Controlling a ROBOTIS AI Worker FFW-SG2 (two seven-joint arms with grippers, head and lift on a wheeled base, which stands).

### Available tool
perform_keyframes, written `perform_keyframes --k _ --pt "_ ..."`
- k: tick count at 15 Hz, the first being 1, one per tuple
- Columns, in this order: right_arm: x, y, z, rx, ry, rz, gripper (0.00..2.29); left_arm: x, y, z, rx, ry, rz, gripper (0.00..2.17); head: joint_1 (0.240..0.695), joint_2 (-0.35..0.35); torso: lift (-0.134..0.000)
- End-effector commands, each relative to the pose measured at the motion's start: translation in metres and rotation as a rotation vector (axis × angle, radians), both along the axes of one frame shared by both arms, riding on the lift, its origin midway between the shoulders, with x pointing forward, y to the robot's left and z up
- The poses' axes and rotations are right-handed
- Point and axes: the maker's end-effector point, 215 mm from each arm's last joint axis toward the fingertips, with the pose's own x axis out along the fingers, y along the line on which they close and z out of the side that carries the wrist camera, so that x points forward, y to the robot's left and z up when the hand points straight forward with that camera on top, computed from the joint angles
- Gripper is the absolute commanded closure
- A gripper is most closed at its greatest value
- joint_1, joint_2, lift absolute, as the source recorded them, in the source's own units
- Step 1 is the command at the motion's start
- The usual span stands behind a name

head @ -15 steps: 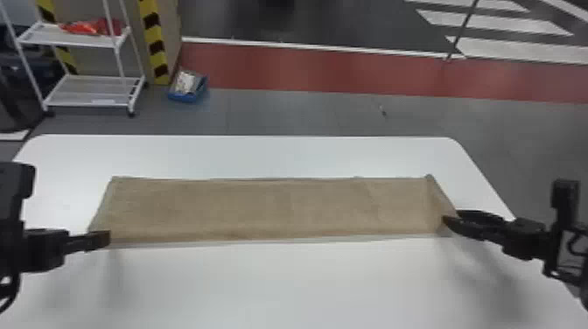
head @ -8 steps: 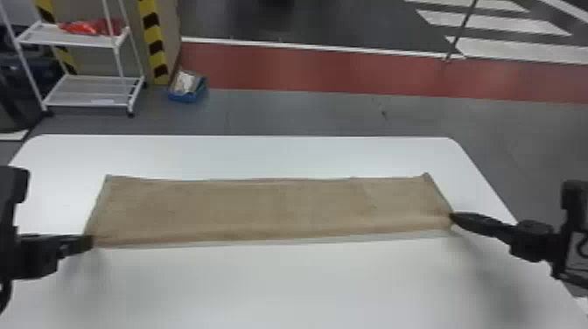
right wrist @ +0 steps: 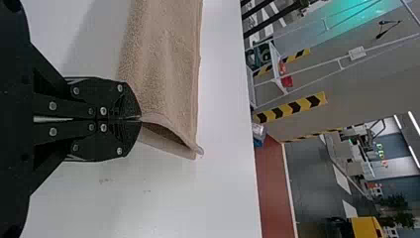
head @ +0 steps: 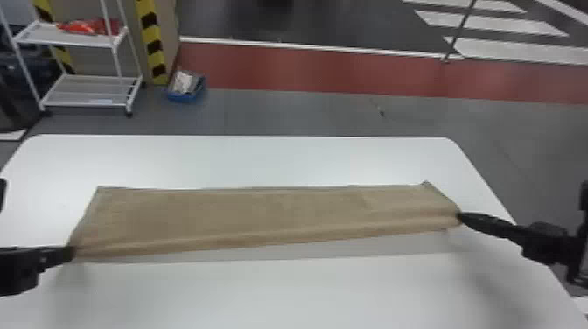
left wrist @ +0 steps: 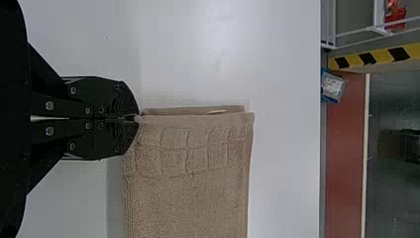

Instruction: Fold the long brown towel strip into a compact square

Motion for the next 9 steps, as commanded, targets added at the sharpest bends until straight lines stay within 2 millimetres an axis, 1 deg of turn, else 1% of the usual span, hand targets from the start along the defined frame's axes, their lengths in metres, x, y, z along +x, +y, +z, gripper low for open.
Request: perform_keyframes --k 1,3,4,7,8,9 --pt "-0.015 -0.009 0.003 0.009 -0.006 -0.022 1.24 -0.008 0.001 -0.002 0.001 0.012 0.001 1.44 0.695 -0.146 -0.124" --pt "-0.032 -0.012 -0.002 0.000 0.005 -0.024 1.24 -0.015 -0.001 -0.003 0.003 0.019 -0.004 1.44 0.695 -0.156 -0.124" --pt "-0.037 -0.016 -0.004 -0.008 0.007 -0.027 1.24 -0.019 0.000 -0.004 0.004 0.023 -0.003 1.44 0.695 -0.162 -0.124" --pt "-0.038 -0.019 -0.009 -0.015 0.001 -0.040 1.22 -0.019 -0.005 -0.006 0.001 0.028 -0.014 1.43 0.695 -0.179 -0.124" --pt "-0.037 -0.017 -0.011 -0.017 -0.002 -0.044 1.04 -0.019 -0.010 -0.006 -0.002 0.027 -0.022 1.22 0.695 -0.182 -0.124" --pt "-0.035 -0.013 -0.012 -0.016 -0.009 -0.042 0.69 -0.019 -0.011 -0.005 -0.003 0.025 -0.024 0.74 0.695 -0.186 -0.124"
